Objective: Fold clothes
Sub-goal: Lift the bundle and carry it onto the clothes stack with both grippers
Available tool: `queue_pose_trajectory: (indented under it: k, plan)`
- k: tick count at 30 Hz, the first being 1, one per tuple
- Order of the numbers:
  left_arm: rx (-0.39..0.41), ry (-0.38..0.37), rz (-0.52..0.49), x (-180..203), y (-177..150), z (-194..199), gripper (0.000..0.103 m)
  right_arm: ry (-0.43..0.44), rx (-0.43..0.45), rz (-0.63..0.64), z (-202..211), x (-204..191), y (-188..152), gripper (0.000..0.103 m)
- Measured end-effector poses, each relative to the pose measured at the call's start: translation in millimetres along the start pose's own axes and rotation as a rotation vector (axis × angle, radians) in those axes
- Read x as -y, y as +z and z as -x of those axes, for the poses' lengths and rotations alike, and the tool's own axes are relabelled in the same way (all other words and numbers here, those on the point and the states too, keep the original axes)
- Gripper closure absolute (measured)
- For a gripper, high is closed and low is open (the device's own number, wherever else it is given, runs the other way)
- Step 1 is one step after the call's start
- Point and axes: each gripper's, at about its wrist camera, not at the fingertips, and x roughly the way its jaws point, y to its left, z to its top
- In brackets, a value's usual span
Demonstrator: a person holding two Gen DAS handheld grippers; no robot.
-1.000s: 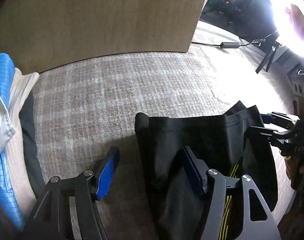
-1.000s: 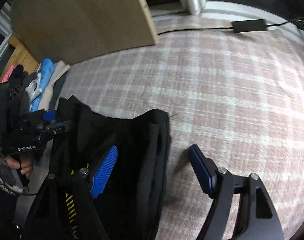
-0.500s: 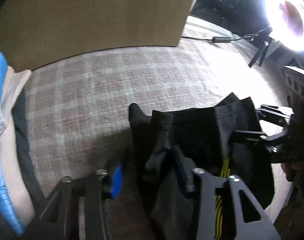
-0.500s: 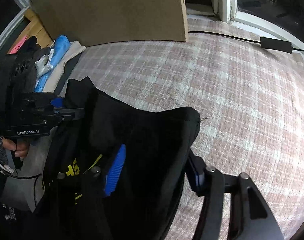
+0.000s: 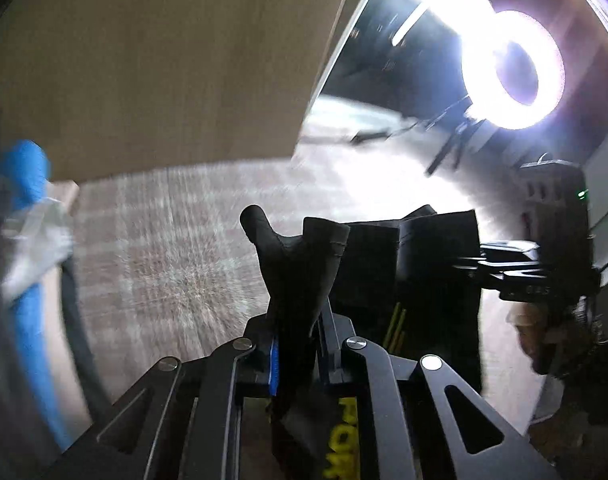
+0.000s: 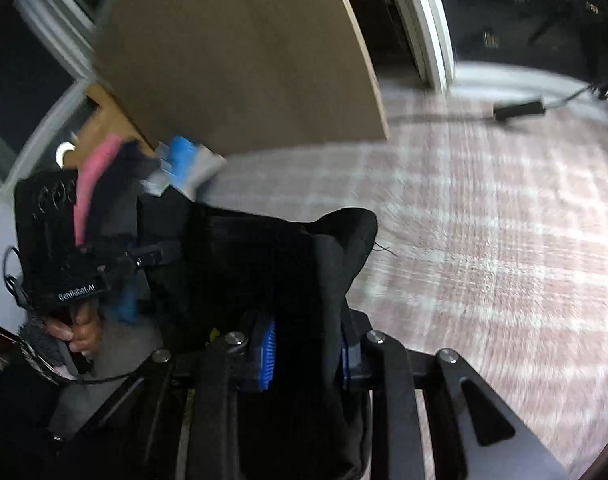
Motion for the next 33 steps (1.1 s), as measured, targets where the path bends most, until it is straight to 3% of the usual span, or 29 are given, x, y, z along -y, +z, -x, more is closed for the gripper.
queue_pose_trajectory:
  k: [5,10,15,20,23,27,31,33]
  plan:
    - [0.145,0.026,-0.046,28,-23,104,0.09,0.04,0.099,0.09,64,-68,-10,0.081]
    - [0.244,0.088,-0.036,25,-45,196,0.09,0.112,0.13,0.217,95,-152,-11,0.083]
    - [0.299,0.223,-0.043,-2,-52,279,0.09,0.199,0.149,0.346,97,-239,4,0.085]
    - [0.33,0.401,-0.077,-45,-31,339,0.09,0.315,0.166,0.399,71,-310,48,0.086]
    - [0.324,0.469,-0.062,-88,-5,352,0.09,0.33,0.125,0.374,22,-332,87,0.086]
    - [0.224,0.528,-0.014,-164,27,313,0.09,0.291,0.052,0.326,-61,-341,131,0.086]
    - [0.12,0.488,0.08,-242,44,255,0.09,0.202,-0.04,0.276,-150,-328,157,0.086]
    - [0.095,0.475,0.091,-265,49,233,0.087,0.158,-0.06,0.286,-172,-320,165,0.085]
